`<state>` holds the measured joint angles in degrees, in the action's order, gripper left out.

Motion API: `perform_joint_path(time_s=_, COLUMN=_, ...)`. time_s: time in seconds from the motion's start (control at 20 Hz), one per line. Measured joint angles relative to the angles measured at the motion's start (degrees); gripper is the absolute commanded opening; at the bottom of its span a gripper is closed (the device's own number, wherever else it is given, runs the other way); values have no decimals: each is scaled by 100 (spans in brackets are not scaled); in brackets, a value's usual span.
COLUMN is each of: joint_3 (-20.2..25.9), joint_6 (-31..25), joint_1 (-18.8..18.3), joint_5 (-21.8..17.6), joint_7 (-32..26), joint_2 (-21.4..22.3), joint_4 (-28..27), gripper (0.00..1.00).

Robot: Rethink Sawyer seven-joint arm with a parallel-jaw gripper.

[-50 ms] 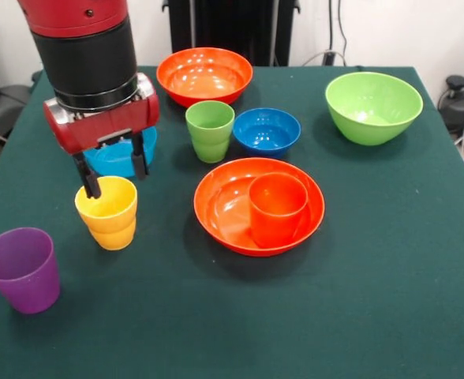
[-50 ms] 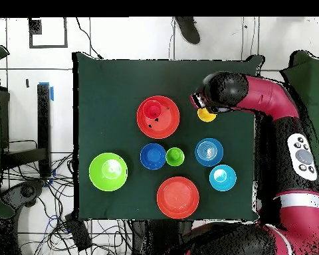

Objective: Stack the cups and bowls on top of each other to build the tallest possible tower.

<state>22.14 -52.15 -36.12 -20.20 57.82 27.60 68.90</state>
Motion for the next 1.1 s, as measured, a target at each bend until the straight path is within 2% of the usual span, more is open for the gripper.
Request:
perform_joint_path(time_s=0.4, joint_3=-95, joint_6=123, joint_1=-92, joint_5=0, joint_7=0, joint_2=2, joint_4=114, gripper=100)
perform_joint_path(time_s=1.1, joint_3=-95, joint_6=276, joint_1=-273, joint_5=2, joint_7=0, joint_2=121, joint_4=676, gripper=100)
